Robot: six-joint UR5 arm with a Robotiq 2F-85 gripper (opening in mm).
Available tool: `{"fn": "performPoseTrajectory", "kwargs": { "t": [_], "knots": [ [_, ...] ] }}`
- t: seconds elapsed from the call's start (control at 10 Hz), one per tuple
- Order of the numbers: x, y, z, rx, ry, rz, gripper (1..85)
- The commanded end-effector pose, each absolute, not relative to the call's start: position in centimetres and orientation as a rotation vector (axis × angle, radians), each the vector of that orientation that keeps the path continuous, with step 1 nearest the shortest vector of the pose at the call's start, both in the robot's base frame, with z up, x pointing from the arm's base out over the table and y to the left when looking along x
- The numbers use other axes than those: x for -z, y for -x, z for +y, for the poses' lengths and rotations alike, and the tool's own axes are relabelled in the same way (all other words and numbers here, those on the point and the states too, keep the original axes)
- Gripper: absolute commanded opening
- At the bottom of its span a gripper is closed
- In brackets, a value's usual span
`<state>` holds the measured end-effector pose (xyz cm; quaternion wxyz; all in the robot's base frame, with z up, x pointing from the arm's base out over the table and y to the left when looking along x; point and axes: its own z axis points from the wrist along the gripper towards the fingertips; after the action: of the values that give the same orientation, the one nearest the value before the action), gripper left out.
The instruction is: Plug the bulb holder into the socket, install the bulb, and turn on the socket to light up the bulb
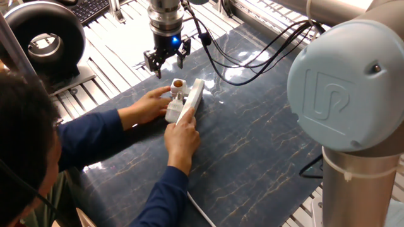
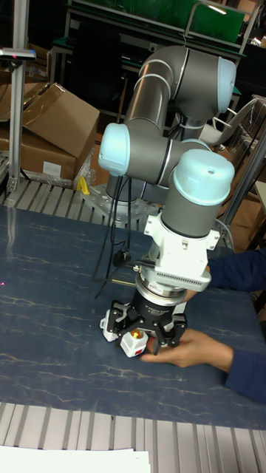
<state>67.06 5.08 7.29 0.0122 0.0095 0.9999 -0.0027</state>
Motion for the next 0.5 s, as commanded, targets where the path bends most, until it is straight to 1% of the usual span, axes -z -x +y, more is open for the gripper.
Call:
{"fn": "performPoseTrajectory", "kwargs": {
  "t": [0.0,0.3,0.4],
  "knots": [
    [-7.55,-66.3,5.5,-0.011,0.02,3.153,64.7],
    [-7.88,-65.69,5.18,-0.03,0.074,3.176,62.7],
    [-8.12,-65.53,4.96,-0.032,0.075,3.182,58.0]
  ]
}}
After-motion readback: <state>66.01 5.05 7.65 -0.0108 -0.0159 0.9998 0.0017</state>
